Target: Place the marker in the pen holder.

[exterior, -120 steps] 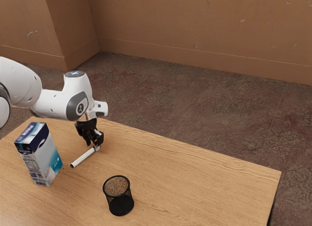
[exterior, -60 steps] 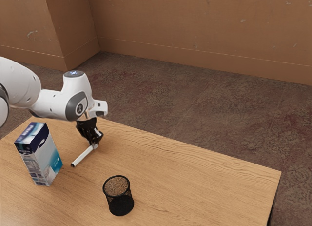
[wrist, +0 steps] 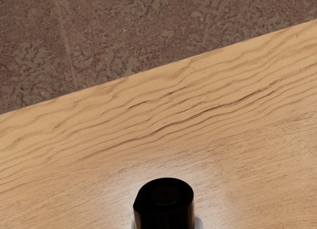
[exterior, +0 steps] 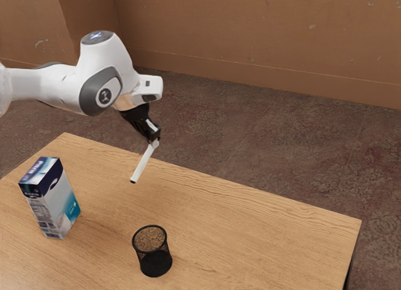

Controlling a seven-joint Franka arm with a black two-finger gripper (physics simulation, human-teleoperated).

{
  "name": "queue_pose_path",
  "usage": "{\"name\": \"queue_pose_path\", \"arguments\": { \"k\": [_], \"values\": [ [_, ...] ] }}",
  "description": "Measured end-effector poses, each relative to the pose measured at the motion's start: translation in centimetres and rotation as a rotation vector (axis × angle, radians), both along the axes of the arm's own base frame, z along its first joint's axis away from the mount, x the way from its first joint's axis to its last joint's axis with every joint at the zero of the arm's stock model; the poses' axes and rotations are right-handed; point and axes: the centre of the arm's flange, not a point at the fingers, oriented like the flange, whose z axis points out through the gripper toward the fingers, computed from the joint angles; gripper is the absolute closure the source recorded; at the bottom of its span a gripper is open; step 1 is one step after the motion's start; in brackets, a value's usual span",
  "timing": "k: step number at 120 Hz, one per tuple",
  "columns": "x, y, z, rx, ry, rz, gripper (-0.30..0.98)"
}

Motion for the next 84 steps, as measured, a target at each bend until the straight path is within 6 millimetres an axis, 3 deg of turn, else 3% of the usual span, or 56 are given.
{"name": "queue_pose_path", "arguments": {
  "k": [19, 29, 38, 52, 69, 77, 84],
  "values": [
    [-0.2, -6.3, -1.3, -0.006, 0.03, -0.084, 0.79],
    [-0.6, -8.2, -2.4, -0.003, 0.026, -0.105, 0.79],
    [-0.7, -8.1, -2.7, 0.007, 0.0, -0.098, 0.79],
    [-0.5, -5.7, -2.3, 0.016, -0.039, -0.047, 0.79],
    [-2.4, -3.1, -2.0, 0.017, -0.054, 0.016, 0.79],
    [-2.6, -4.0, -1.4, 0.014, -0.071, 0.008, 0.79],
    [-3.1, -7.0, 0.0, 0.009, -0.101, -0.038, 0.79]
  ]
}}
